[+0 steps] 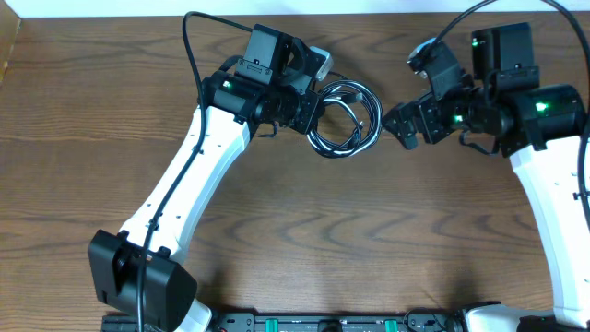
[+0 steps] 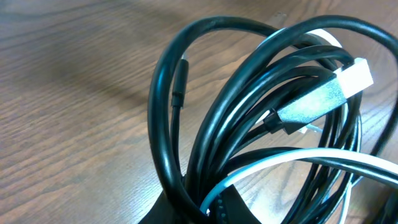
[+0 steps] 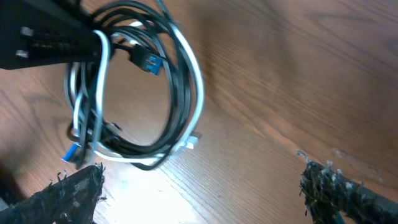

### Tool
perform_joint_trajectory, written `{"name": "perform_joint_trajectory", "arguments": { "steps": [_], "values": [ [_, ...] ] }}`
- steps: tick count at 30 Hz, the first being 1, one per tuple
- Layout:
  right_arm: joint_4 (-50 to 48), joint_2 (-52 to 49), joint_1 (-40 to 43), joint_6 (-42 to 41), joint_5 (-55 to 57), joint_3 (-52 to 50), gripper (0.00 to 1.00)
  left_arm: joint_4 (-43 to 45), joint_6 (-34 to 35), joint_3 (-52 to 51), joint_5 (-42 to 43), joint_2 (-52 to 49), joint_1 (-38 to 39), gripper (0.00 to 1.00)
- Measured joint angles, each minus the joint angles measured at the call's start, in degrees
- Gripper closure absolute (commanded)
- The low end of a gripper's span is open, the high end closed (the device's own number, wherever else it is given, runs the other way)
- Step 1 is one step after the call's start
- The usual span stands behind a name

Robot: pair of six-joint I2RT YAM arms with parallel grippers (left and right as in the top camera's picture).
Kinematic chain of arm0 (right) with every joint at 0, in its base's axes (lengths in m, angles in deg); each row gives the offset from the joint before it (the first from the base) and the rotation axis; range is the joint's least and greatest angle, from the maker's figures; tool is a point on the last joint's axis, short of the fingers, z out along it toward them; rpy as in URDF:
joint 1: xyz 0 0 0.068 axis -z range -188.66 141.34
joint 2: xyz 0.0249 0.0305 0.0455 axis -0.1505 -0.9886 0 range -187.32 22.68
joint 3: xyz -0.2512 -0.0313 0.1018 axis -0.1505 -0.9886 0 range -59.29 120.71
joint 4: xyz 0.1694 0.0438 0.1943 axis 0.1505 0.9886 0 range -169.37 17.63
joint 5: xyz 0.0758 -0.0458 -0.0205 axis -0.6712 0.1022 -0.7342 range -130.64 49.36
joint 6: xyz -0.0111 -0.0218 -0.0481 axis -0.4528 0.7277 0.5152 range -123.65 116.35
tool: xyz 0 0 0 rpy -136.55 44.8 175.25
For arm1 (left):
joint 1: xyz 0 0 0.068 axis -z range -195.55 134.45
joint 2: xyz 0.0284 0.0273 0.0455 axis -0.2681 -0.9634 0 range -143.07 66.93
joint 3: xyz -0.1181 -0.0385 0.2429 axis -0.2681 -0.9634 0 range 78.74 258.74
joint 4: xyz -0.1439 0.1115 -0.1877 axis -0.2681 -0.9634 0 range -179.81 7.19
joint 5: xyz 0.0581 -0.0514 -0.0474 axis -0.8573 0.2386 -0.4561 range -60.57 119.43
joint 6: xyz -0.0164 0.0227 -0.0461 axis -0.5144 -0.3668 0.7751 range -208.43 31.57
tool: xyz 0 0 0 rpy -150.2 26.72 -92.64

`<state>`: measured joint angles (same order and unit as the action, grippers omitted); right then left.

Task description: Untangle cables

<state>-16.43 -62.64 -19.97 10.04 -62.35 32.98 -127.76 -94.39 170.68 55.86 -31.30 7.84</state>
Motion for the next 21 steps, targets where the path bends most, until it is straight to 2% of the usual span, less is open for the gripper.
{"name": "perform_joint_trajectory", "arguments": {
  "steps": [11, 21],
  "values": [
    [-0.2, -5.68, -0.46, -1.18, -0.5, 0.02, 0.01, 0.5, -0.02, 0.0, 3.13, 4.94, 0.0, 0.92],
    [-3.65, -8.17, -4.52, -2.27, -0.63, 0.02, 0.01, -0.2, 0.0, 0.0, 4.28, 7.1, 0.0, 0.92]
  ]
}}
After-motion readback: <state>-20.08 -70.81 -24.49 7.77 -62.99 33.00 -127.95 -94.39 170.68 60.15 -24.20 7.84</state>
